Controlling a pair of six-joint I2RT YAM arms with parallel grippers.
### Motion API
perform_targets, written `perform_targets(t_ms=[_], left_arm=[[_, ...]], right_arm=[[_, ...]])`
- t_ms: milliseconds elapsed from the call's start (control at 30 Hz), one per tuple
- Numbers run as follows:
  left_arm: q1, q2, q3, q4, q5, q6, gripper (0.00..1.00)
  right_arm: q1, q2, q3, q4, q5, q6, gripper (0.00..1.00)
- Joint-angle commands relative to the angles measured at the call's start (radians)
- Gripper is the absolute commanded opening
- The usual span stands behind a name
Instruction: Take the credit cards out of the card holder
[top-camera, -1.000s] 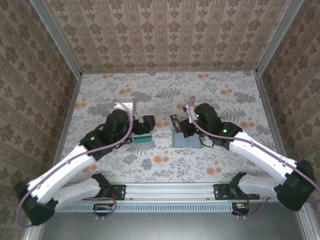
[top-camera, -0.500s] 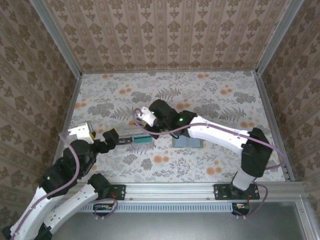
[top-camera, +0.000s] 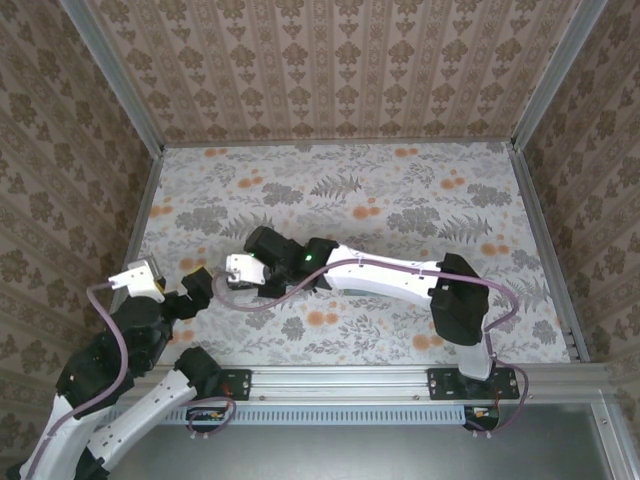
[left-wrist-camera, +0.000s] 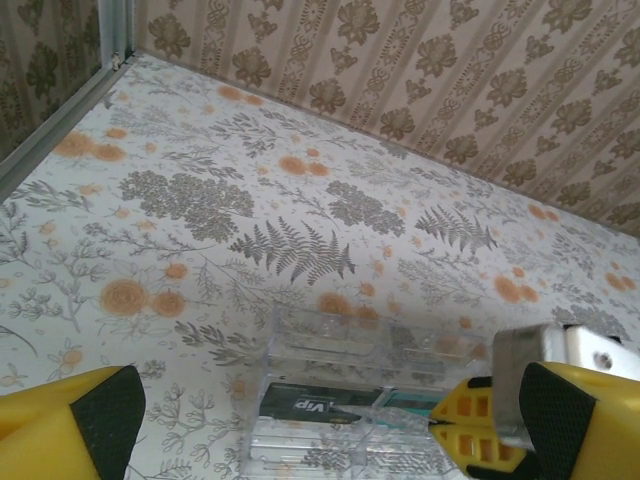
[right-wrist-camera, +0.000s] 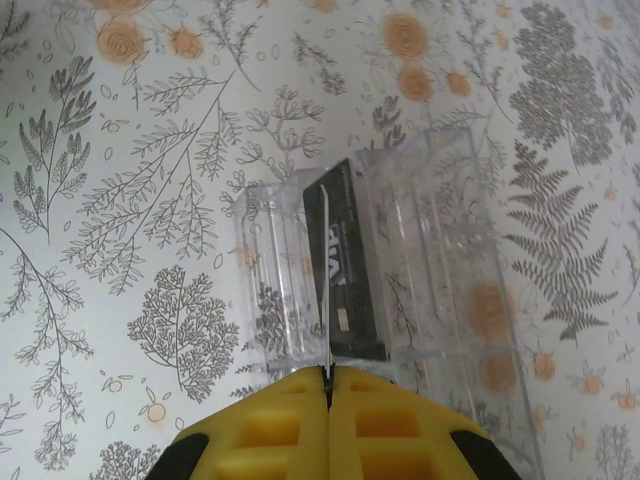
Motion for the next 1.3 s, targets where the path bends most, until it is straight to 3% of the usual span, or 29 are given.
perform_targets(t_ms=[0,900,1167,1267], left_arm=[[0.007,-0.018,0.034,-0.040,-0.041,-0.013,1.00],[0.007,-0.070,0.030,-0.098,-0.060,-0.027,1.00],[0.008,-0.071,0.027,-0.094,-0.064,-0.024,1.00],[0.007,-0.071,0.028,-0.094,-0.064,-0.023,1.00]], right_arm=[[0.005,0.056,0.067,-0.052,0.055,-0.082,0.00],[0.003,0.285,0.235,-0.099,0.100,-0.125,0.00],[0.001,0.322,0.247,-0.091,0.120,-0.098,0.24],[0.002,0.325,0.241,-0.073,0.133,-0.090,0.29]])
